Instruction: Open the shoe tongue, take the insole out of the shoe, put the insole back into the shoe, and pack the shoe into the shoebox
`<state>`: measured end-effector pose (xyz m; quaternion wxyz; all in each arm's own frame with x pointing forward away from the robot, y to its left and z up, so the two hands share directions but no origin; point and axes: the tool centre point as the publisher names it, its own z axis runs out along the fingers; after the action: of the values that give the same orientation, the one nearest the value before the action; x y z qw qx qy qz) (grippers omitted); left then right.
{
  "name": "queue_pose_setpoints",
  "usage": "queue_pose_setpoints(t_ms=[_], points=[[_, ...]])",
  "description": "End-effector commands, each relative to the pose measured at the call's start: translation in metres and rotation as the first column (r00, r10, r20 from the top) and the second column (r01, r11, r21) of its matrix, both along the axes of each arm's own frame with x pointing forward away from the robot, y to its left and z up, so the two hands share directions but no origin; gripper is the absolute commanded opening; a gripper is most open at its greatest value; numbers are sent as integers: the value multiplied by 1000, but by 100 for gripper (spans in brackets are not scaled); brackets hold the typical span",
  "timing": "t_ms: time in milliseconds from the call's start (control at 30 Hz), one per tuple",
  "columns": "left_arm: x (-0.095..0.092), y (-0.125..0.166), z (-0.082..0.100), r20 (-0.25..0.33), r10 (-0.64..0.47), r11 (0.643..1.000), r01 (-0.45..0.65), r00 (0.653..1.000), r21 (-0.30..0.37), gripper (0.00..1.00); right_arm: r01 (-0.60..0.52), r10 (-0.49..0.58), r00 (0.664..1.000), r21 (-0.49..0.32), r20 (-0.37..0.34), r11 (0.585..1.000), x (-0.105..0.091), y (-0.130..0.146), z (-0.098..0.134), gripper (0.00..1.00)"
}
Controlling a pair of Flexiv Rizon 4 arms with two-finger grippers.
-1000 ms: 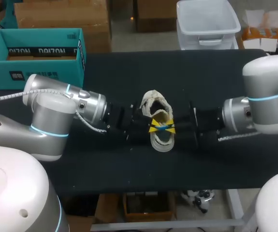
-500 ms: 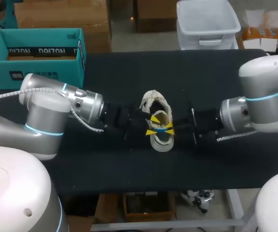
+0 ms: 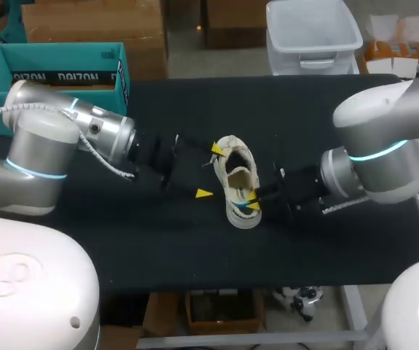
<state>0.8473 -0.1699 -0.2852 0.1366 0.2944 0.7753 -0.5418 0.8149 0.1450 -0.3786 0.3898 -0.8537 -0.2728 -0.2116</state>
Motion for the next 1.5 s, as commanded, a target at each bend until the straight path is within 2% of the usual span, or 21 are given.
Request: queue_pose_setpoints(t_ms=[33, 100, 233, 267, 300, 333, 433, 467, 667, 733, 800, 933, 1000, 1233, 1500], points=[[3, 20, 19, -53, -5, 999, 7, 999, 37, 100, 5, -5, 1000, -118, -4, 993, 3, 12, -5, 0], [7, 27, 25, -101, 5, 999, 0, 995, 44, 100, 5, -4, 1000, -169, 8, 986, 3, 12, -6, 0], [11, 36, 34, -143, 11, 999, -4, 990, 50, 100, 17, -10, 999, -231, 31, 973, 0, 13, -3, 0], [11, 37, 35, -142, 19, 998, -12, 990, 54, 100, 22, -13, 999, -245, 39, 969, -1, 12, -1, 10], [11, 37, 35, -140, 21, 998, -14, 990, 54, 100, 23, -14, 999, -248, 41, 968, -1, 12, -1, 13], [11, 39, 36, -142, 20, 998, -13, 990, 54, 100, 29, -15, 998, -267, 57, 963, -3, 12, 3, 25], [11, 40, 37, -145, 24, 998, -16, 989, 57, 100, 48, -26, 997, -301, 76, 952, -6, 10, 11, 38], [11, 40, 38, -145, 29, 998, -20, 989, 59, 100, 52, -29, 997, -307, 78, 950, -7, 10, 14, 39], [13, 39, 40, -148, 42, 997, -32, 988, 70, 100, 72, -47, 996, -349, 78, 934, -11, 5, 26, 38], [14, 40, 42, -150, 50, 996, -39, 987, 75, 100, 84, -56, 995, -370, 86, 925, -14, 4, 31, 33], [15, 40, 42, -153, 58, 995, -45, 987, 84, 100, 86, -52, 994, -377, 99, 922, -15, 5, 37, 26], [19, 42, 44, -176, 92, 990, -70, 980, 124, 100, 74, -24, 990, -382, 136, 921, -14, 10, 45, 0], [20, 44, 44, -194, 107, 985, -78, 975, 154, 100, 59, -5, 990, -383, 140, 922, -11, 14, 44, 0], [21, 56, 47, -227, 149, 978, -109, 962, 179, 100, 39, 17, 990, -394, 139, 918, -9, 18, 41, 0], [20, 66, 50, -277, 183, 966, -121, 943, 228, 100, -6, 63, 989, -395, 132, 919, 3, 25, 1, 0]])
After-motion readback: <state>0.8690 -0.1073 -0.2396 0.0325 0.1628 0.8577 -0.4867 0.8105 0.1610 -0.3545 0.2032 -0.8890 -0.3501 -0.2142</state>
